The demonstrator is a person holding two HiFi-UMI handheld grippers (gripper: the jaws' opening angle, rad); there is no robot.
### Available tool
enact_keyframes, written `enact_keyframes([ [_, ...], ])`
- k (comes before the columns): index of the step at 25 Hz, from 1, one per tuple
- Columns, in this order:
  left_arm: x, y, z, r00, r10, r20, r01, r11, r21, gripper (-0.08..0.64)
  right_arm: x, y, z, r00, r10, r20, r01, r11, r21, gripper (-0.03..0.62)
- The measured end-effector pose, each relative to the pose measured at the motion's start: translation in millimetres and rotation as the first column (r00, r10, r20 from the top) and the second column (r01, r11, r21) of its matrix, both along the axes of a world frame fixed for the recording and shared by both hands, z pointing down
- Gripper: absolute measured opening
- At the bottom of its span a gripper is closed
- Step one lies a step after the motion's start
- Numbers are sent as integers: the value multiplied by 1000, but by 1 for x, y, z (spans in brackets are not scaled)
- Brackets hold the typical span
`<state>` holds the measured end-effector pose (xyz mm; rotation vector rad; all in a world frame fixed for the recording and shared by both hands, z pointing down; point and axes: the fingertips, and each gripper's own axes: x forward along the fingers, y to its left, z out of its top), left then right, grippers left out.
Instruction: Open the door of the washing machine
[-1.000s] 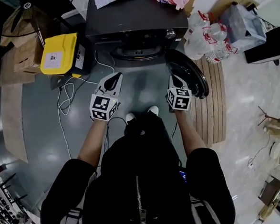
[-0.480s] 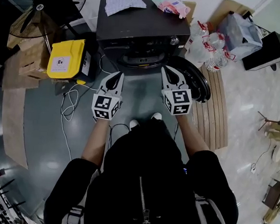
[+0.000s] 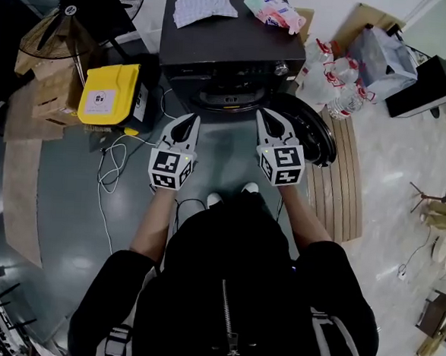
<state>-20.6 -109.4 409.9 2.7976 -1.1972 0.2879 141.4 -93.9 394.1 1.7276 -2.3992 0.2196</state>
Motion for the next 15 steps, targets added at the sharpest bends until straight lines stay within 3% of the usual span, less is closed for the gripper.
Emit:
enact_keyframes([
  [15,-10,7,2,1000,3,10,-3,1000,-3,0,-22,8,5,999,-32,16,32,999,-20,2],
])
